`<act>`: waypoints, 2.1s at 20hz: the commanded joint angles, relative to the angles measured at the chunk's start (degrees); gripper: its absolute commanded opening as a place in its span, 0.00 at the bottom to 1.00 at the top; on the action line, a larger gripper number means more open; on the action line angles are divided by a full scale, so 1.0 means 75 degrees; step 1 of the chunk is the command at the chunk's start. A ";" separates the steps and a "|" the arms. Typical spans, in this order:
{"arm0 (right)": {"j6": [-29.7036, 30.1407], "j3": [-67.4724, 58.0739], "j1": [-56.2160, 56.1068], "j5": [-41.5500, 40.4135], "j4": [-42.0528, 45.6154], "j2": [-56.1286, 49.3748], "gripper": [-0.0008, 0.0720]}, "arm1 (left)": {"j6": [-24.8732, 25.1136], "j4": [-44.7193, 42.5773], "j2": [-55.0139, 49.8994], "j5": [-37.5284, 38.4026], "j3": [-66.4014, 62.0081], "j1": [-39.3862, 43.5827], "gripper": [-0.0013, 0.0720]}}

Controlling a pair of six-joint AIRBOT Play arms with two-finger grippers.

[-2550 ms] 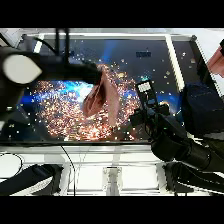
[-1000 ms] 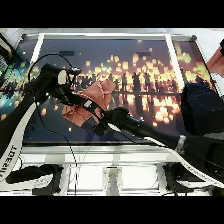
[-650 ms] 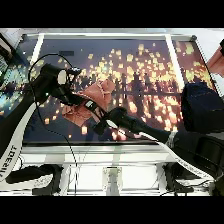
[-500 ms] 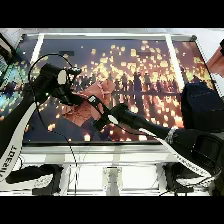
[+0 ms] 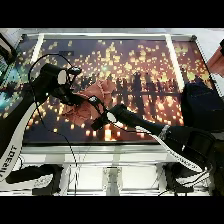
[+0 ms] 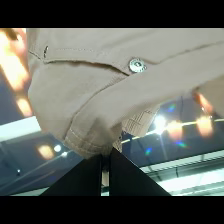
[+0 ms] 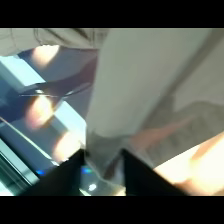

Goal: Fold the clothes and pants, and hang the long-sleeved shirts on hangers.

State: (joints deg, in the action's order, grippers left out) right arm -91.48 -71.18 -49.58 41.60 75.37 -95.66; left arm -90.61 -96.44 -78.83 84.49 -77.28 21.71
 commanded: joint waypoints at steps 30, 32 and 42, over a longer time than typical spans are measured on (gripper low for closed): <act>0.2675 -0.0134 0.1909 0.4127 0.1151 0.8859 0.02 | 0.2005 0.1037 0.5933 -0.2463 -0.0006 -0.0195 0.06; 0.2672 -0.0248 0.1909 0.4368 0.1090 0.8848 0.02 | 0.2005 0.1641 0.5613 -0.2090 -0.0006 -0.0195 0.06; 0.2664 -0.0242 0.1918 0.3821 0.2055 0.6770 0.02 | 0.1973 0.1818 0.3249 -0.1722 -0.0006 -0.0204 0.06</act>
State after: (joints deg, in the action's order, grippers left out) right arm -71.55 -72.95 -35.22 73.65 86.37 -38.63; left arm -75.83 -82.06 -49.50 73.87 -77.28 20.18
